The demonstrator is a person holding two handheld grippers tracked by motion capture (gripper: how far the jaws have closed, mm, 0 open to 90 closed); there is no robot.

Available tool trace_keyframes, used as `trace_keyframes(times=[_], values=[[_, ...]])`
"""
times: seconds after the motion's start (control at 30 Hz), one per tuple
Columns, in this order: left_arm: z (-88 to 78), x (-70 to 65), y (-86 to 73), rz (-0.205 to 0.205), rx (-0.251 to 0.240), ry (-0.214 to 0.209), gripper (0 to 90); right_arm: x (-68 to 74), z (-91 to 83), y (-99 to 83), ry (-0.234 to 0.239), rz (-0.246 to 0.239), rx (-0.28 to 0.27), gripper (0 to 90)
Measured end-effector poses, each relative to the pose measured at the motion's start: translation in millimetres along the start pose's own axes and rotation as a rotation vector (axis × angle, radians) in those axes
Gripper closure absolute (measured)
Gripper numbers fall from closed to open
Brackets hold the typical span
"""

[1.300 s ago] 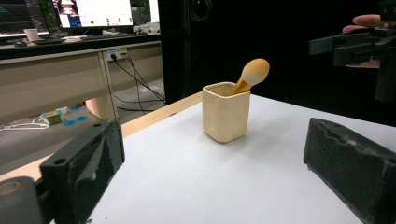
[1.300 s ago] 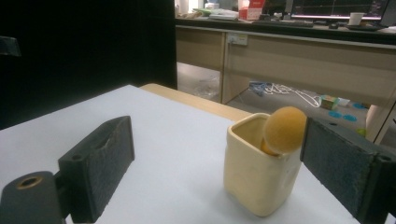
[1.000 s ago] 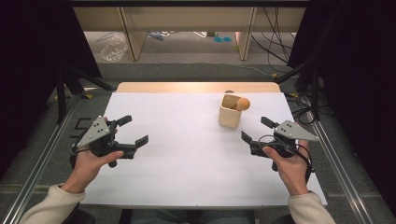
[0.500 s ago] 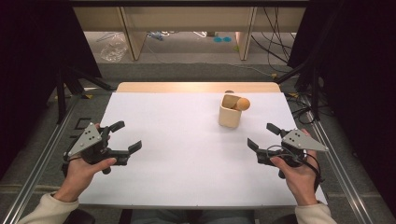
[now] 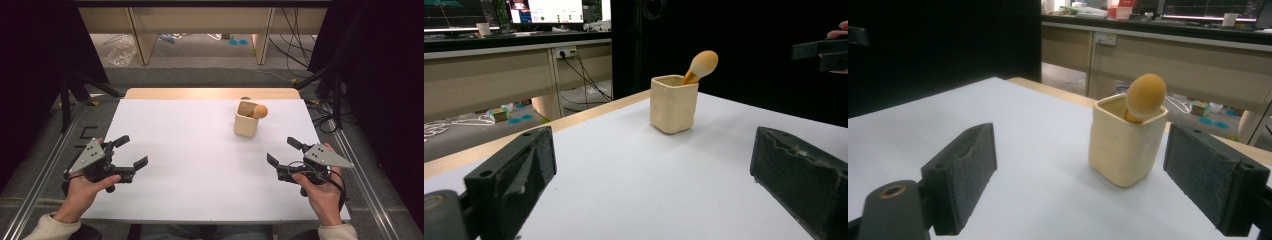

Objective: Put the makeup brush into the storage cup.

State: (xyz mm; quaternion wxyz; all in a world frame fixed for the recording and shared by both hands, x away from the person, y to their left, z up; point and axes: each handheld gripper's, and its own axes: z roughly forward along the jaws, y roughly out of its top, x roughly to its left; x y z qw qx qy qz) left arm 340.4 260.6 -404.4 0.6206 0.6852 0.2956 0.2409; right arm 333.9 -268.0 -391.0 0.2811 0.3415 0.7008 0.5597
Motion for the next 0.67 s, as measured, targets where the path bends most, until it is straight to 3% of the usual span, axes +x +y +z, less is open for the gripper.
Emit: trace_keyframes(times=[0.37,0.67], values=[[-0.2,-0.9,0.2,0.008,-0.006,0.005,4.2,-0.7,0.8,-1.3,0.001,-0.021,-0.003,15.0],[-0.5,-0.1,0.9,0.012,-0.005,0.003,4.2,0.5,1.1,-1.7,0.012,-0.007,0.009,15.1]])
